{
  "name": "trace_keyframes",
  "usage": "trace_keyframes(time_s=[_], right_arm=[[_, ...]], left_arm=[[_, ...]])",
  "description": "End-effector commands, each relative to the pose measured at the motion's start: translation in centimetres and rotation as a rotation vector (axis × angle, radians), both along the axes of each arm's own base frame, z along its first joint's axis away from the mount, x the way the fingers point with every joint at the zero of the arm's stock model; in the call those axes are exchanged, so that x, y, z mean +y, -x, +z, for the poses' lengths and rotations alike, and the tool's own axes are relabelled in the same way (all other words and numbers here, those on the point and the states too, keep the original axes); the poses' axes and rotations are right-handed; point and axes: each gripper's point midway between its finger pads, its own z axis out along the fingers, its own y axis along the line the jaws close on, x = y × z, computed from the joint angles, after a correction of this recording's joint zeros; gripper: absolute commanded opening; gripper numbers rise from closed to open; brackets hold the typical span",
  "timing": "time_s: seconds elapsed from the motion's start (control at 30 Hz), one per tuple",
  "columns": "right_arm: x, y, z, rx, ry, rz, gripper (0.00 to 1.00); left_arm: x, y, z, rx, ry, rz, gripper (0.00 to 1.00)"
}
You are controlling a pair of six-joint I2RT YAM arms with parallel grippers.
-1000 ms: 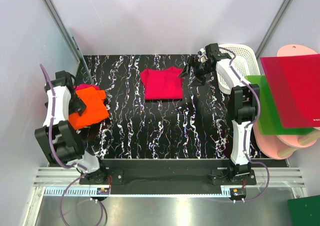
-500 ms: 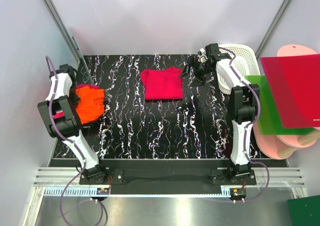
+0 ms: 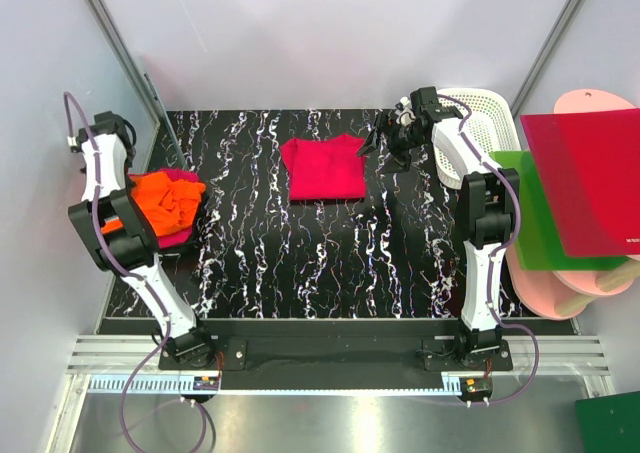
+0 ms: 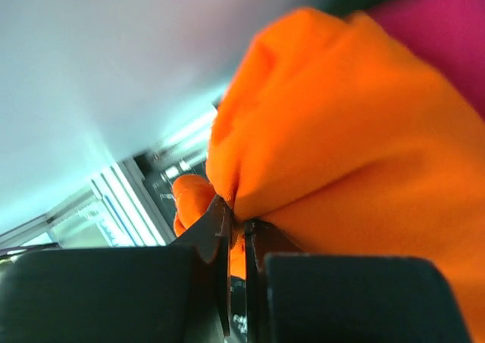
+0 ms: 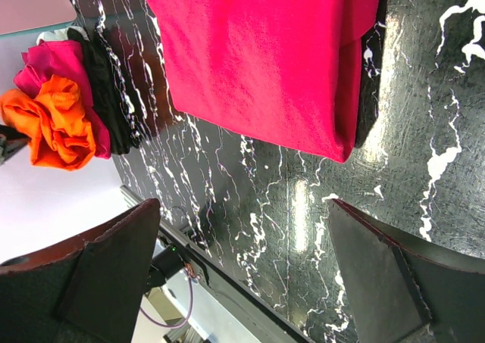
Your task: Fold and stack the t-shirts
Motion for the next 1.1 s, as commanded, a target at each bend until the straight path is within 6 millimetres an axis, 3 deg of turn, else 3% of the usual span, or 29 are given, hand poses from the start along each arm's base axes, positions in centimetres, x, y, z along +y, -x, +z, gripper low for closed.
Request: trace_keyframes(time_s=[0.0,0.17,0.2,0.27,0.3,0.33,0.37,0.47,0.5,0.63,0.67,0.77,0.9,0.93,0.97,1.0,1.07], right_arm=[[0.2,-0.5,3.1,-0.067,-0.037,0.005,1.0],[0.2,-0.2,2.9,-0.059,-0.036,0.011,1.0],[0.2,-0.1,2.8,-0.058,-0.036,0.012,1.0],[0.2,-0.1,2.8,-0.059,-0.035,0.013,1.0],[0.2,-0.1,2.7,-0.055,-0.036,0.013,1.0],[0.2,-0.2,2.8,-0.059,-0.038,0.013,1.0],[0.2,-0.2,2.8,-0.059,-0.038,0.012,1.0],[0.2,-0.3,3.0,-0.063,-0.041,0.012,1.0],[0.3,-0.3,2.8,-0.06,-0.039,0.013,1.0],[0.3,-0.4,2.8,-0.058,-0.042,0.013,1.0],[0.3,-0.3,2.8,-0.056,-0.044,0.013,1.0],[0.4,-0.4,2.7,-0.051,-0.048,0.013,1.0],[0.4,-0.4,2.6,-0.051,-0.05,0.014,1.0],[0.4,-0.4,2.7,-0.052,-0.05,0.014,1.0],[0.5,-0.4,2.6,-0.052,-0.051,0.015,1.0],[0.4,-0.4,2.7,-0.051,-0.053,0.013,1.0],[0.6,-0.4,3.0,-0.057,-0.056,0.014,1.0]], left_arm=[[3.4,-0.5,2.2,-0.004,-0.134,0.054,0.0],[2.6,-1.5,0.9,-0.024,-0.053,0.011,0.0],[2.3,-1.5,0.4,-0.014,-0.029,-0.003,0.06],[1.3,-1.4,-1.1,-0.007,0.033,-0.022,0.29],[1.0,-1.3,-1.1,-0.014,0.047,-0.027,0.69],[0.6,-0.8,-1.7,-0.008,0.063,-0.024,0.86],[0.1,-0.8,-1.0,-0.048,0.071,-0.026,0.98],[-1.0,-0.6,-0.1,-0.123,0.089,-0.036,0.99],[-1.2,-0.4,1.8,-0.183,0.075,-0.038,0.99],[-2.9,-1.0,6.6,-0.361,0.063,-0.08,0.99],[-3.3,-0.6,8.8,-0.415,0.031,-0.092,0.99],[-4.9,-0.4,12.6,-0.54,0.001,-0.131,0.99],[-7.5,-0.8,12.9,-0.631,0.082,-0.208,0.97],[-8.2,-0.7,11.5,-0.609,0.121,-0.222,0.82],[-9.0,-0.7,10.8,-0.608,0.158,-0.238,0.14],[-9.6,-0.7,9.9,-0.593,0.179,-0.244,0.0],[-10.1,0.7,7.0,-0.52,0.193,-0.218,0.0]])
